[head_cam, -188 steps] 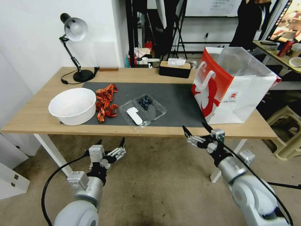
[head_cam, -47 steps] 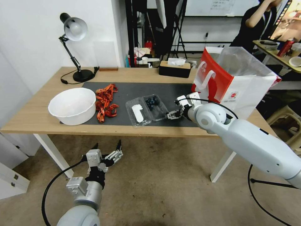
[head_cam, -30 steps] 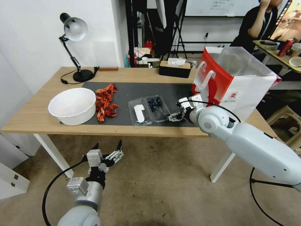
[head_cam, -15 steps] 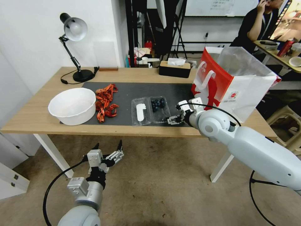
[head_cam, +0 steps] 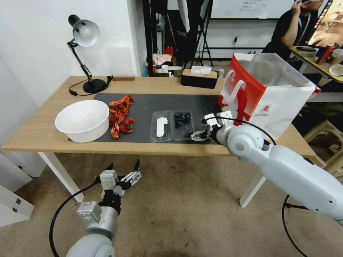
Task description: Close the takeout container lid, then place the container into the takeout bag.
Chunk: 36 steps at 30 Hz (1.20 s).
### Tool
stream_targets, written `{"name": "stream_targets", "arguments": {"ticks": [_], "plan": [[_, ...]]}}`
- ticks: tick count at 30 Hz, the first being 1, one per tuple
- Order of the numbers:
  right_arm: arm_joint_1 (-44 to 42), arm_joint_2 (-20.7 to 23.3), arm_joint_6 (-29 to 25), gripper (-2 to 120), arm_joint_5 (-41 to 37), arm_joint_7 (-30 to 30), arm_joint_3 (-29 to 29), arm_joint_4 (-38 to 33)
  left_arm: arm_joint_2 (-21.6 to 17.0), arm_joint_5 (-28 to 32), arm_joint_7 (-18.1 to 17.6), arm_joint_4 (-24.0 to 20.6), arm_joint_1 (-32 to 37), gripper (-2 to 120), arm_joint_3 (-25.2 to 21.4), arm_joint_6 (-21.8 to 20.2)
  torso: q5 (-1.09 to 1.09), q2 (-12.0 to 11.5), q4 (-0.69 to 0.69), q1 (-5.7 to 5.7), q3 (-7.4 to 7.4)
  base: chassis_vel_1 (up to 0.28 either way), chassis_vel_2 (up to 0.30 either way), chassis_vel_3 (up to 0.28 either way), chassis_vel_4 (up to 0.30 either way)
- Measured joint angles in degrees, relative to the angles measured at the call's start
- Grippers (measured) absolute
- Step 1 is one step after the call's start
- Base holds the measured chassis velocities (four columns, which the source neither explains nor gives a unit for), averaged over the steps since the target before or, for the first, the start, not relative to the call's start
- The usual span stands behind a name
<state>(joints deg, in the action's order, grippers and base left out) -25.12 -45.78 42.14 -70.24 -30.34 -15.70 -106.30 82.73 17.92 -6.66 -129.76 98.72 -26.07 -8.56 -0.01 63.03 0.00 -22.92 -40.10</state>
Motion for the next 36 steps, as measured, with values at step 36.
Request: {"name": "stream_targets", "arguments": {"ticks": [36], "plan": [[-62.3, -16.0, -57.2, 100, 45.8, 17.1, 38.1, -11.9, -0.8, 2.1, 1.4, 1.4, -1.3, 100, 0.4, 1.9, 0.0, 0.0, -0.01, 0.0, 0.0, 0.0, 0.0, 0.0, 0.0]]}}
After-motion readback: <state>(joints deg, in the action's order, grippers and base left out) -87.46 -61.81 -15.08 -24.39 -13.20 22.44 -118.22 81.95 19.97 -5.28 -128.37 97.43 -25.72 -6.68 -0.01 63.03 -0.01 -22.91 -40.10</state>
